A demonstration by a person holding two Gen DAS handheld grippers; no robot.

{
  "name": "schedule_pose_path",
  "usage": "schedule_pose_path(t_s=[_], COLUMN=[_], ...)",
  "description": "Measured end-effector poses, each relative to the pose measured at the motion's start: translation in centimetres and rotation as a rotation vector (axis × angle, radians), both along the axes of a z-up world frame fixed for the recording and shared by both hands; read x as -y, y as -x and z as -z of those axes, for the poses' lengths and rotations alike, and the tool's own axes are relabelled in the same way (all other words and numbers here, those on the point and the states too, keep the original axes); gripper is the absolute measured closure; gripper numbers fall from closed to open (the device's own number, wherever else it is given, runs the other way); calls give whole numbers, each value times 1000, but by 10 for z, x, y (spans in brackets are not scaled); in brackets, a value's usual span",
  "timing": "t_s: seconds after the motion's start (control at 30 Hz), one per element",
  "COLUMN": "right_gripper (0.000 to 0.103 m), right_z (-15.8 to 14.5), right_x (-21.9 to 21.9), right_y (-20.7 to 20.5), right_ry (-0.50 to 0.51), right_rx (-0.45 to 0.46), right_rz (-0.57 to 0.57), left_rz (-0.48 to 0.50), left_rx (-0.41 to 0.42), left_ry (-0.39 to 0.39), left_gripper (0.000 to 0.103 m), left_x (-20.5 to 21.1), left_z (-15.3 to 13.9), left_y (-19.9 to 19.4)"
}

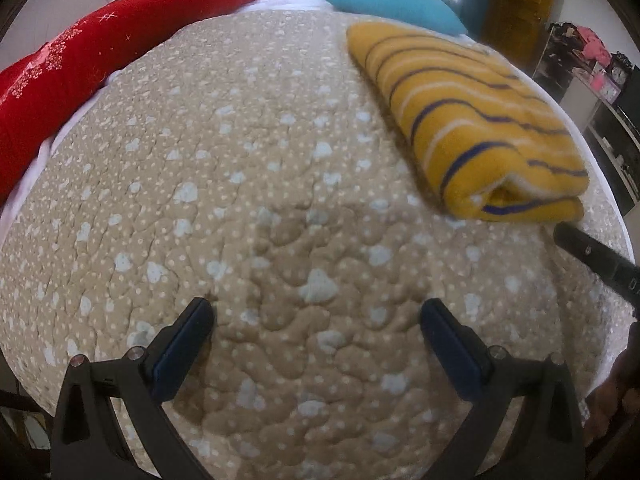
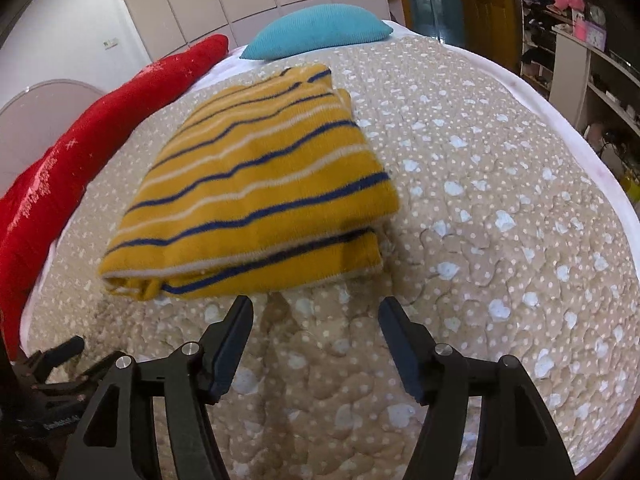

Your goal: Fold small clothes

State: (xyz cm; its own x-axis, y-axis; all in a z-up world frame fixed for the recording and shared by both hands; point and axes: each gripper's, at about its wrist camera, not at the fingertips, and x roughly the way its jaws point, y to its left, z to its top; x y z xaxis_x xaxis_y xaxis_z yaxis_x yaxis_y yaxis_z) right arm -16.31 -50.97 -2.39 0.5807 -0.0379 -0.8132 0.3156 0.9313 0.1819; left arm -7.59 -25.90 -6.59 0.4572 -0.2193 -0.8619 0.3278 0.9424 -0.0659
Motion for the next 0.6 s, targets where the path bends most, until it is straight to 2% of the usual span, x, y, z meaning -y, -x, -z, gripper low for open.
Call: schedule_pose_path(t_s=[0.4, 0.6], right_gripper=[25, 15], right_z=[15, 19], right_x=[-22, -22], right_y=[-2, -4], right_ry=[172, 190], right_rx=[-4, 16], right_rz=[-21, -11], left_rz=[-13, -15], left_rx=[7, 11], left_ry=[-1, 4], left_gripper=[0, 0], left_x=[3, 6], left_z=[6, 7], left_y=[1, 5])
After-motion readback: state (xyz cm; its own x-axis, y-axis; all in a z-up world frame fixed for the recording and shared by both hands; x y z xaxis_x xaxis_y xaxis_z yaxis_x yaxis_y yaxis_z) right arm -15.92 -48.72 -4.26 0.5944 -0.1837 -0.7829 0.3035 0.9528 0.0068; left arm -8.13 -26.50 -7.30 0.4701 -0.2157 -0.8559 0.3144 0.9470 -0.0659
